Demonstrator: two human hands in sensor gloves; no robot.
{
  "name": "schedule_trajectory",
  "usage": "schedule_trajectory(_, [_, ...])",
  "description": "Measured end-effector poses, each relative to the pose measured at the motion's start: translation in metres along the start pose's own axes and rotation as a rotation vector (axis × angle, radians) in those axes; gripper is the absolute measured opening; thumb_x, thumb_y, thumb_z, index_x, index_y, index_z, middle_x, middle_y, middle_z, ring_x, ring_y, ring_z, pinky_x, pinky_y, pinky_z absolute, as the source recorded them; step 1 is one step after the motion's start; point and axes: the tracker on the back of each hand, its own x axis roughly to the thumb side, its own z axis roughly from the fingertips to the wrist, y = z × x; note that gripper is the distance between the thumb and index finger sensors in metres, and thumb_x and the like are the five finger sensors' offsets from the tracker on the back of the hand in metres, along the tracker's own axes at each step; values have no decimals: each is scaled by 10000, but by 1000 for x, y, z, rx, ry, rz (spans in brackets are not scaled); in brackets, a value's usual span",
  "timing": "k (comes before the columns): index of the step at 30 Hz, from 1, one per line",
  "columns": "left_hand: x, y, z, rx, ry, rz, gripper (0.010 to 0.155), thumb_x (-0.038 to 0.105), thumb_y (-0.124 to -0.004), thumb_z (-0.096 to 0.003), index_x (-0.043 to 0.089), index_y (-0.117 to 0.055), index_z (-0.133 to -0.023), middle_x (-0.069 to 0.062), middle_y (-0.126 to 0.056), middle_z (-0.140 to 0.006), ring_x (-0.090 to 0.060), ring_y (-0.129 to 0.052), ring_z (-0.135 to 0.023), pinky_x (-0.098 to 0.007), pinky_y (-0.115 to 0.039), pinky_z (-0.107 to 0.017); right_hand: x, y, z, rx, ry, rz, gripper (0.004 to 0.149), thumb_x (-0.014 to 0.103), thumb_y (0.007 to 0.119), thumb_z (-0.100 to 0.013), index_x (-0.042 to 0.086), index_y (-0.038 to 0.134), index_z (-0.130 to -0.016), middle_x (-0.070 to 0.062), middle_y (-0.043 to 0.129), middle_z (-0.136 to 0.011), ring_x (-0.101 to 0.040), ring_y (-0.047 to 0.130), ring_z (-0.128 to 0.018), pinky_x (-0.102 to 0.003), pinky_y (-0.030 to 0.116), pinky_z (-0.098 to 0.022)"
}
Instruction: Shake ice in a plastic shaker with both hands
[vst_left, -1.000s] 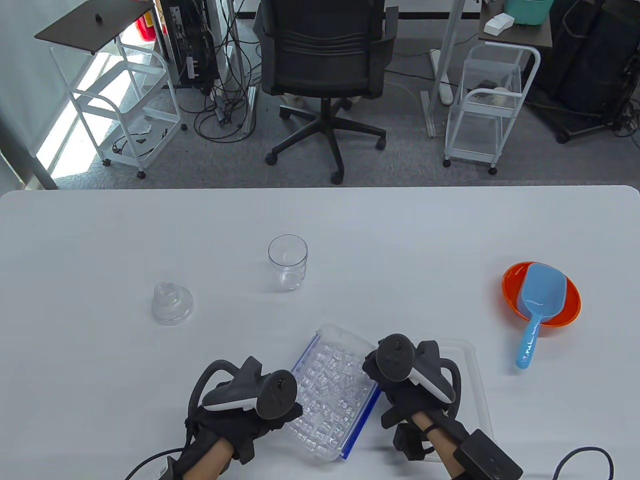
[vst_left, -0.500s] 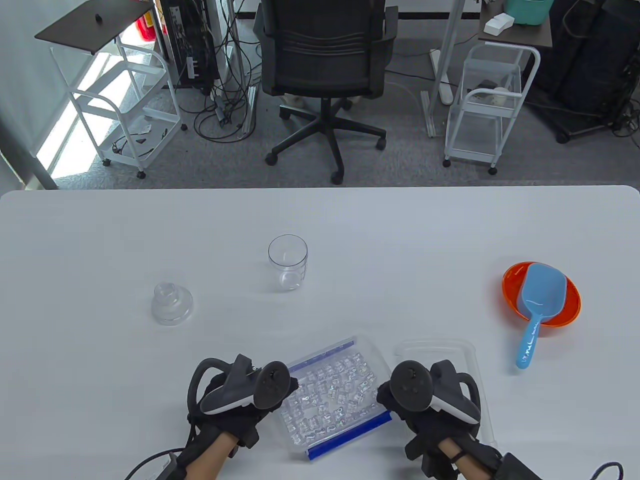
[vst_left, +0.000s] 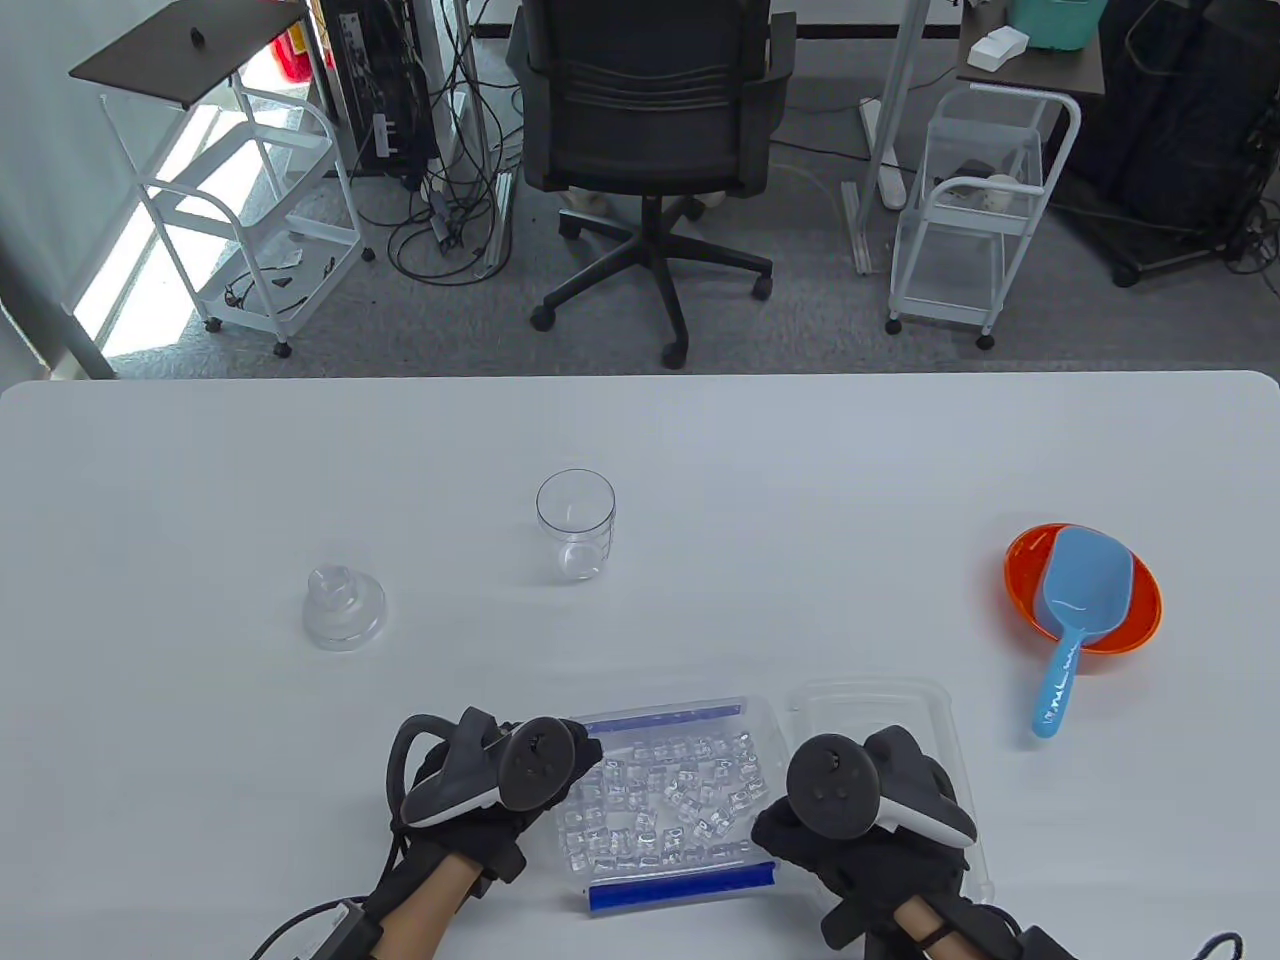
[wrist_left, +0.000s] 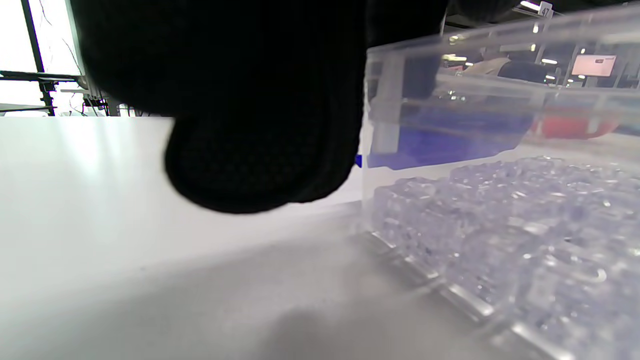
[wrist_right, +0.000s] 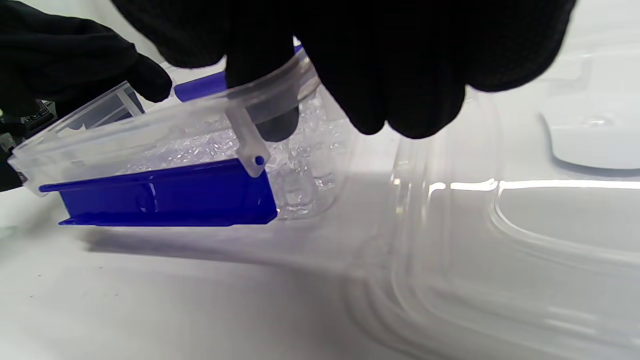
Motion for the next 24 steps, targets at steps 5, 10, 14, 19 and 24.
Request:
schedule_trajectory(5, [-4, -3, -2, -6, 1, 46, 421, 591, -472, -628, 419, -753, -889, -143, -1033, -677, -255, -1055, -397, -288, -868, -270, 2, 2, 1, 37, -34, -11, 462, 364, 667, -573, 49, 928, -789, -332, 888, -631, -512, 952, -540, -651, 775, -412])
schedule_trajectory(10, [-3, -3, -2, 0, -20, 8, 421, 593, -476, -626, 424, -754, -893, -117, -1048, -640, -236, -1058, -373, -277, -870, -255, 2, 3, 0, 49, -38, -32, 467, 366, 659, -576, 45, 919, -795, -335, 890, -624, -511, 954, -533, -650, 777, -405])
schedule_trajectory(14, [-3, -3, -2, -1, -24, 14, 426, 591, -477, -626, 414, -753, -898, -119, -1045, -644, -238, -1057, -376, -279, -869, -259, 3, 4, 2, 49, -47, -26, 475, 370, 648, -578, 41, 908, -801, -339, 886, -627, -516, 951, -535, -653, 774, -406])
schedule_trajectory(19, [-1, -4, -3, -23, -40, 14, 438, 590, -483, -625, 405, -757, -912, -120, -1046, -644, -240, -1057, -377, -281, -870, -259, 2, 5, 1, 55, -45, -34, 479, 379, 638, -581, 47, 901, -805, -336, 881, -629, -515, 949, -538, -653, 774, -406])
schedule_trajectory(24, [3, 0, -1, -17, -67, -35, 474, 594, -495, -617, 388, -766, -947, -116, -1056, -628, -233, -1064, -363, -275, -874, -249, -2, 2, 5, 100, -50, -59, 516, 397, 625, -586, 55, 838, -909, -352, 868, -692, -530, 936, -593, -660, 768, -435])
